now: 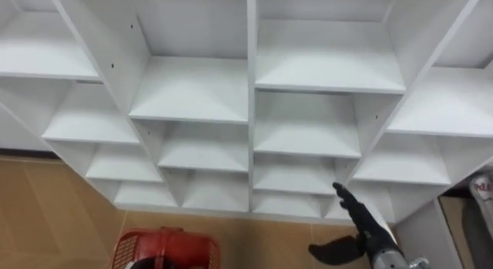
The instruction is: Collect fruits from the closet
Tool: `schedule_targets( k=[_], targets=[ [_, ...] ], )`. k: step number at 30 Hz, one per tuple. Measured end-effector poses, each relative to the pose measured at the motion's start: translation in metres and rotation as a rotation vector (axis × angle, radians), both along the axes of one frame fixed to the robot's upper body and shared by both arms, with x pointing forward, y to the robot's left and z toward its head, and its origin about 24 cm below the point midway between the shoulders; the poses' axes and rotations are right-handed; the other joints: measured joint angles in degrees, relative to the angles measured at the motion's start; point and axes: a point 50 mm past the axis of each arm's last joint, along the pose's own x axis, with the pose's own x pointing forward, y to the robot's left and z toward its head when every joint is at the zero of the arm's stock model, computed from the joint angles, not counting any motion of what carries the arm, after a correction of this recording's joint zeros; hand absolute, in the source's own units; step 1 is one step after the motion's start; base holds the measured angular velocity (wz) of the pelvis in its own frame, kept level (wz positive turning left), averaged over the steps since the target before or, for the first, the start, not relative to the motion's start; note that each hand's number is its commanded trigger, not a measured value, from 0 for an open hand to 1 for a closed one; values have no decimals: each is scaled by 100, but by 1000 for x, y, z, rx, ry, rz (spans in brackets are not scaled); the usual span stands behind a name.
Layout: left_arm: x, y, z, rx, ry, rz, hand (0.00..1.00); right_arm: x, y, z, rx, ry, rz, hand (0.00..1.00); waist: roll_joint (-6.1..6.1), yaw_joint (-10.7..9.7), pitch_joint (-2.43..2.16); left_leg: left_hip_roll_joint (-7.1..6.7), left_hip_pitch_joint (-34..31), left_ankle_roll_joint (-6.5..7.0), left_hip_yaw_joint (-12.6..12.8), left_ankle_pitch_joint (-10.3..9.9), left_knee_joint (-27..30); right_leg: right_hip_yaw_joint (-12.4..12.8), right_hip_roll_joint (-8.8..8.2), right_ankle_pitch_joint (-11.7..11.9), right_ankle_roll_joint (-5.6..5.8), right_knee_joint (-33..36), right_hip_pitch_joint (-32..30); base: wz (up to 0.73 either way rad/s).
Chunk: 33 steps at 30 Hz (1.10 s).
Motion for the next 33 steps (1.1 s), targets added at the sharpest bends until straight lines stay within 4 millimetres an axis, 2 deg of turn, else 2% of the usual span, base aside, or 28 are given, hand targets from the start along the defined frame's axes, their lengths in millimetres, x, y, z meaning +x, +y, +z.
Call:
schedule_targets(
  k=[5, 6, 8, 10, 16, 21, 25, 27, 33],
  targets=[
    [-18, 2, -6, 14, 56, 58, 100, -28, -9, -20, 7, 124, -90, 0, 6, 12, -4, -7, 305, 7, -5, -87, -62, -4, 24, 5, 9, -163, 335, 1],
    [-23, 3, -7, 22, 68, 67, 100, -35, -10, -23, 20, 144, -115, 0, -8, 8, -26, -7, 331, 9, -5, -111, -63, -17, 26, 5, 11, -195, 373, -4],
    [-30, 4, -9, 31, 95, 82, 100, -46, -13, -30, 41, 195, -171, 0, -5, 7, -15, -14, 408, 10, -5, -129, -93, -23, 33, 3, 14, -213, 453, 0],
    [-39, 8, -12, 42, 131, 134, 100, -67, -21, -41, 63, 285, -286, 0, -2, 15, -9, -20, 560, 15, -5, -167, -140, -33, 37, -13, 34, -275, 610, 0],
    [-58, 15, -17, 53, 200, 267, 100, -107, -32, -55, 85, 441, -480, 0, 10, 14, -5, -20, 723, 13, 5, -251, -146, -33, 78, -28, 58, -400, 810, 0],
    [-66, 15, -18, 46, 233, 322, 100, -121, -32, -59, 129, 498, -569, 0, 5, -12, -1, -15, 736, 9, 5, -275, -150, -42, 85, -45, 63, -394, 826, 0],
    [-78, 18, -20, 46, 277, 382, 100, -134, -33, -62, 171, 561, -673, 0, -32, 8, 26, -12, 903, -1, 6, -347, -182, -14, 91, -139, 84, -390, 986, 0],
    [-81, 19, -20, 52, 294, 403, 100, -139, -33, -63, 191, 575, -710, 0, -26, 4, 15, -8, 915, -2, 6, -381, -156, -16, 92, -163, 90, -386, 1011, 0],
    [-87, 20, -21, 65, 340, 424, 100, -141, -32, -64, 218, 609, -733, 0, -36, -69, 13, -13, 909, 0, 0, -388, -139, -24, 92, -167, 96, -397, 1008, 0]
  ],
)
